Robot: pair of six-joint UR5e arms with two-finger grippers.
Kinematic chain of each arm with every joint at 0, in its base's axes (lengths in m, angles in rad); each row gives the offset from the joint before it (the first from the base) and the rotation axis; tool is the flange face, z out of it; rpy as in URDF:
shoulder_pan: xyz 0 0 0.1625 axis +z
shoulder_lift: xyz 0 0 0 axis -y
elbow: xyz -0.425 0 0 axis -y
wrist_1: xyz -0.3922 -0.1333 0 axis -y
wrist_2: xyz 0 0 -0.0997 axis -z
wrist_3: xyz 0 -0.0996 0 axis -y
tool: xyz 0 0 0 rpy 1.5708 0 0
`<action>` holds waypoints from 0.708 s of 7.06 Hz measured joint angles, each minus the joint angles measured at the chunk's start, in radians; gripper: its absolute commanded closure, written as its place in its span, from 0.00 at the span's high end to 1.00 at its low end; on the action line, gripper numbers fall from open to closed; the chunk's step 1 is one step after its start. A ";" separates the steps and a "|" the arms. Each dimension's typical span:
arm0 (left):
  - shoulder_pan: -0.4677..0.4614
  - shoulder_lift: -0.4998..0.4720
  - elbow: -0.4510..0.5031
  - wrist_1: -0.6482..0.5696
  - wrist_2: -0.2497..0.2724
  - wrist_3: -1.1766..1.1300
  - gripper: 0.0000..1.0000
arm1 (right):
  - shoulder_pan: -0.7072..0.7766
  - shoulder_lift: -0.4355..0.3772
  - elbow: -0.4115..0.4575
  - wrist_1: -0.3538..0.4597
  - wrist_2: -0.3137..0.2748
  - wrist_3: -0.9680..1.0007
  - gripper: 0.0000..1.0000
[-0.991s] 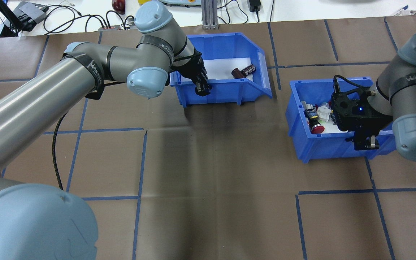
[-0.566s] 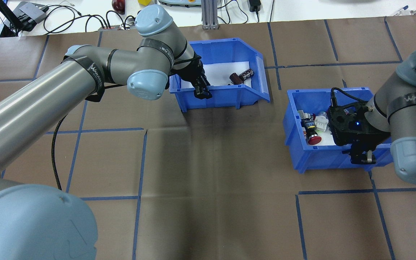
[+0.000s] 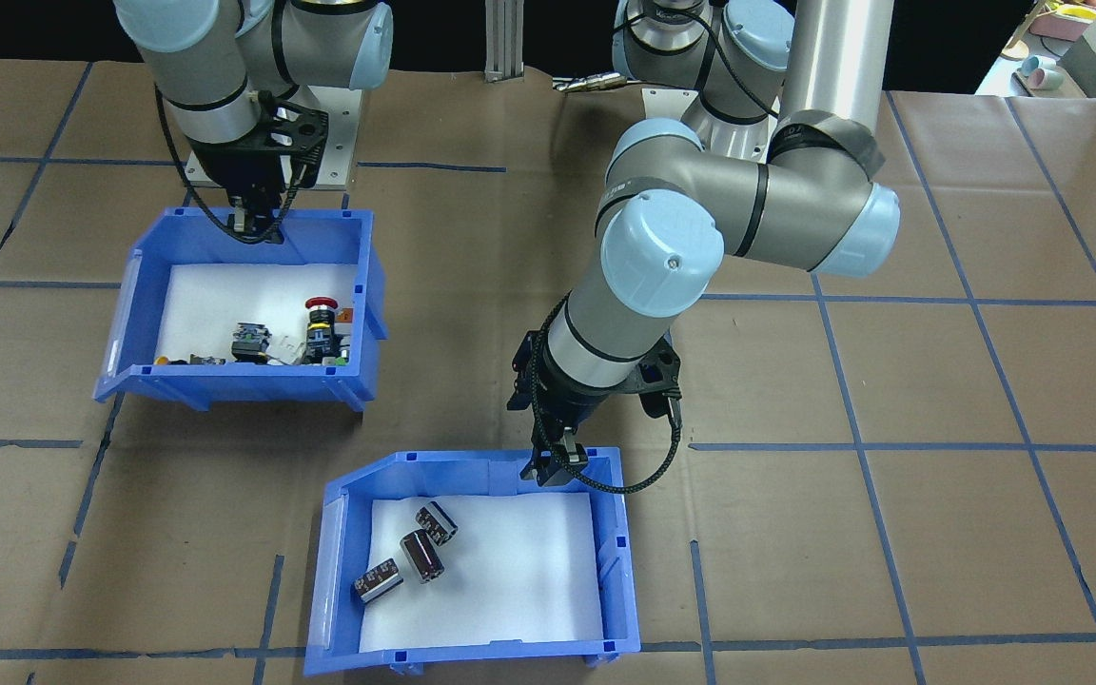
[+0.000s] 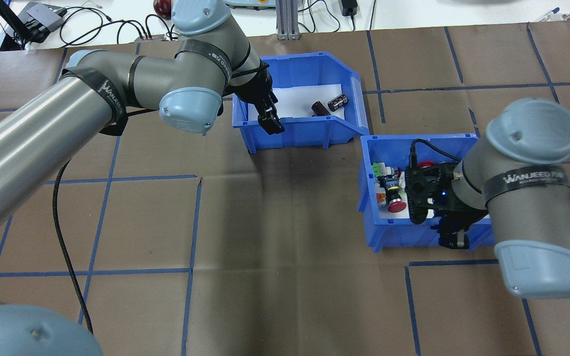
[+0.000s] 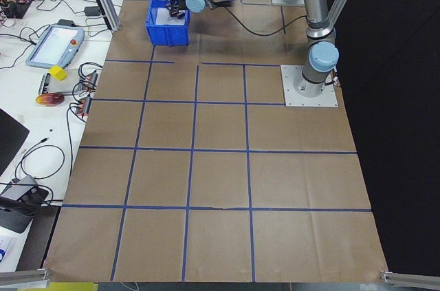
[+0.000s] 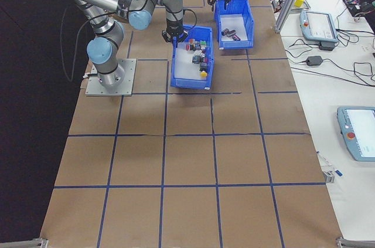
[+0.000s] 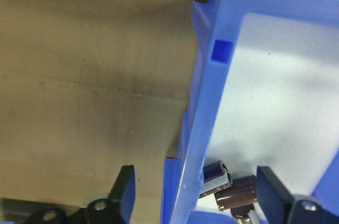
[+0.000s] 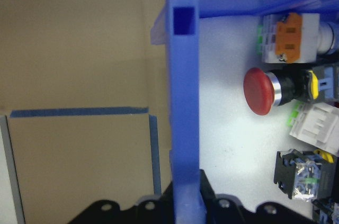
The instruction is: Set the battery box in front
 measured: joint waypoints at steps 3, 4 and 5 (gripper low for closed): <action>0.037 0.144 0.000 -0.216 0.109 0.436 0.97 | 0.253 0.006 0.004 -0.050 -0.003 0.264 0.10; 0.074 0.202 -0.001 -0.296 0.150 0.633 0.97 | 0.322 0.013 0.005 -0.072 -0.003 0.339 0.10; 0.116 0.255 -0.002 -0.368 0.181 0.821 0.98 | 0.382 0.023 0.005 -0.086 -0.003 0.398 0.10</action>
